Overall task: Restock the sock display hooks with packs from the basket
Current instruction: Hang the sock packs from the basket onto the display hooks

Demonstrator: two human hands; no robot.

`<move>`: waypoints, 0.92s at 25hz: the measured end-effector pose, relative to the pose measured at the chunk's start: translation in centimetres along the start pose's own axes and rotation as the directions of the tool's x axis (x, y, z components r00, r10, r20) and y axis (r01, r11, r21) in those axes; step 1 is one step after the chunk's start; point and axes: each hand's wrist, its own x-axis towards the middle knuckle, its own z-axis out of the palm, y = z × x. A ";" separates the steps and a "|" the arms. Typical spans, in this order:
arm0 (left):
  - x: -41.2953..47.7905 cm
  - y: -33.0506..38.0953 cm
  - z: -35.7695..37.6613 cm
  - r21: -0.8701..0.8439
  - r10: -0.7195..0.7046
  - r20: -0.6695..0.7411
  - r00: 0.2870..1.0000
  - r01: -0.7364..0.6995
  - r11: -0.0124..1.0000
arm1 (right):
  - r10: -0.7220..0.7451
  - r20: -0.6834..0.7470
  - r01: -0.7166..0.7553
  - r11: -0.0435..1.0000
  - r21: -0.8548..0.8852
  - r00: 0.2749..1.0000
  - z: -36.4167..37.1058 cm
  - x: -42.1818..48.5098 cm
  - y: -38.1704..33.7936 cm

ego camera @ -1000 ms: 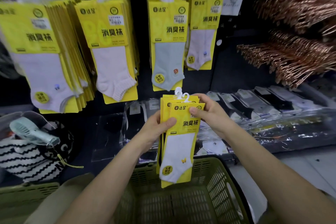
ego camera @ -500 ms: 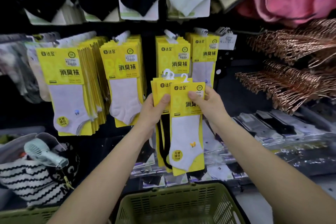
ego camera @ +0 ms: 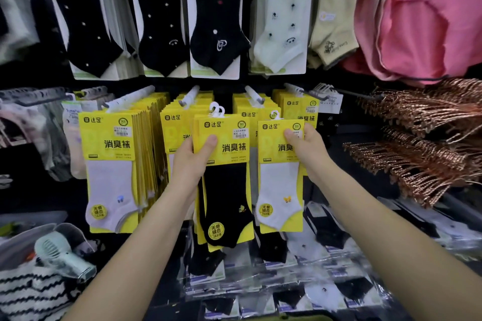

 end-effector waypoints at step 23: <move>-0.5 -0.2 3.0 -0.025 0.013 0.037 0.999 -0.012 1.000 | -0.150 0.091 0.152 0.988 -0.016 0.985 3.6 -1.7 -0.3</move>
